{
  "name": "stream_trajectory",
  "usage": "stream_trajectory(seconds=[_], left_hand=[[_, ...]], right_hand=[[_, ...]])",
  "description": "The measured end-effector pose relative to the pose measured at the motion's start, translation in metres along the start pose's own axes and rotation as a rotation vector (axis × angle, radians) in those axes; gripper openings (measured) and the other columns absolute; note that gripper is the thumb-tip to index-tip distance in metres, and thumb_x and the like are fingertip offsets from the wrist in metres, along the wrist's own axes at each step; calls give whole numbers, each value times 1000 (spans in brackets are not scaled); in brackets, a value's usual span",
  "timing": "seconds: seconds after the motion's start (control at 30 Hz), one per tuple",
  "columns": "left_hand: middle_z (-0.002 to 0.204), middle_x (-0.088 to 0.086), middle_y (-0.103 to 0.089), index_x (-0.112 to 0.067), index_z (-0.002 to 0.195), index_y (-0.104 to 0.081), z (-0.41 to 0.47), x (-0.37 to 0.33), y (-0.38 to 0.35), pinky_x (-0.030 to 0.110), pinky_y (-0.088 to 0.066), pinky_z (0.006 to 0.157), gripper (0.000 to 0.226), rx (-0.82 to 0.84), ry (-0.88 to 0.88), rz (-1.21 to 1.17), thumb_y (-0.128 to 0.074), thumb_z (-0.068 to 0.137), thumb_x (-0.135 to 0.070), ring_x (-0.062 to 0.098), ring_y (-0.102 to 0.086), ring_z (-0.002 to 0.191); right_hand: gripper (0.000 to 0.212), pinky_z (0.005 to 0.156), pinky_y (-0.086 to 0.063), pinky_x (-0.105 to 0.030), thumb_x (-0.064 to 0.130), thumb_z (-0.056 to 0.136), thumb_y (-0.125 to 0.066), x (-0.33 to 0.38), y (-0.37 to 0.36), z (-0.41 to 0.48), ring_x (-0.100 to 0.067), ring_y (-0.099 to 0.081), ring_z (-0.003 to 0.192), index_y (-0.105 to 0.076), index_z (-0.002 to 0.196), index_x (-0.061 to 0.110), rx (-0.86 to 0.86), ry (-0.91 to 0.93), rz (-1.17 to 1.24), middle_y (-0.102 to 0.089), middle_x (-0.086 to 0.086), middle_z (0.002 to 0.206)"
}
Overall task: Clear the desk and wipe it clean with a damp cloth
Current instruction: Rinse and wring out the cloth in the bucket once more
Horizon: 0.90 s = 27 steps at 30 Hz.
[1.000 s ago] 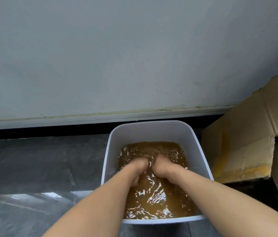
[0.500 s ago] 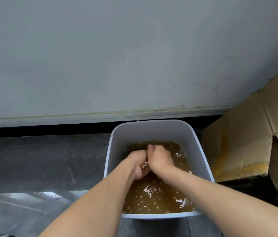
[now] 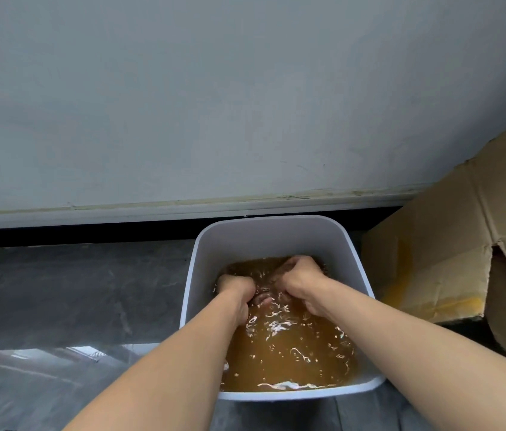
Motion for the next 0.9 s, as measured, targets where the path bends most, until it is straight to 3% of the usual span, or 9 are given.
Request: stream_trajectory(seconds=[0.1,0.2,0.3,0.4,0.47,0.57,0.67,0.77,0.9], left_hand=[[87,9,-60,0,132,-51,6,1,-3,31,-54,60,39,-34,-146,200,-56,94,0,17,-57,65],[116,13,-63,-2,132,-52,3,5,-4,30,-52,76,35,-31,-122,381,-54,97,-5,21,-55,94],[90,8,-60,-8,109,-59,4,11,-3,30,-53,82,13,-10,-115,545,-50,99,-6,21,-59,91],[83,12,-60,1,100,-60,-4,12,-3,36,-57,73,13,114,20,523,-52,101,-8,23,-65,66],[71,13,-64,2,91,-62,-5,10,-5,37,-58,69,25,176,144,349,-48,104,-15,26,-65,60],[41,5,-55,-5,77,-58,-4,4,-3,19,-44,34,32,140,98,112,-45,103,-19,16,-54,30],[57,10,-55,-9,93,-56,-9,2,-2,22,-44,39,27,169,85,-84,-37,105,-24,21,-55,41],[72,13,-62,-9,100,-58,-18,-3,-5,33,-45,63,35,248,76,-382,-35,107,-34,27,-55,74],[48,4,-51,-14,84,-60,-22,-3,-11,19,-36,34,33,282,37,-181,-50,102,-40,16,-49,41]], right_hand=[[45,105,-45,-34,13,90,-63,6,-8,-5,-34,-55,122,-57,134,17,59,151,-319,-51,-17,138],[34,96,-51,-34,11,94,-56,7,-19,-14,-31,-60,117,-62,128,9,240,140,-463,-62,-16,130],[24,88,-56,-35,10,99,-49,3,-20,-10,-28,-66,106,-63,118,4,231,74,-334,-67,-14,118],[7,63,-55,-30,12,97,-54,4,-15,-12,-22,-65,78,-60,100,8,203,-78,-84,-65,-7,92],[19,67,-57,-31,17,93,-59,5,-16,-9,-24,-68,84,-62,109,6,182,-97,17,-69,-10,99],[32,68,-57,-34,22,89,-57,12,-20,-13,-28,-67,84,-62,119,10,91,-60,158,-70,-12,103],[23,43,-43,-24,30,100,-50,19,-29,-25,-22,-56,62,-61,116,18,101,-16,201,-64,-9,89],[36,68,-53,-33,42,105,-40,21,-33,-32,-30,-64,87,-66,108,18,-31,149,38,-68,-12,103],[43,87,-47,-36,38,106,-40,19,-19,-25,-37,-64,107,-72,107,9,-192,205,-57,-70,-20,112]])
Point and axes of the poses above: each hand's wrist, its own z-axis towards the middle knuckle, its own y-axis out of the back of the hand, x = y × z, the point moved 2 cm from there along z, towards the middle knuckle
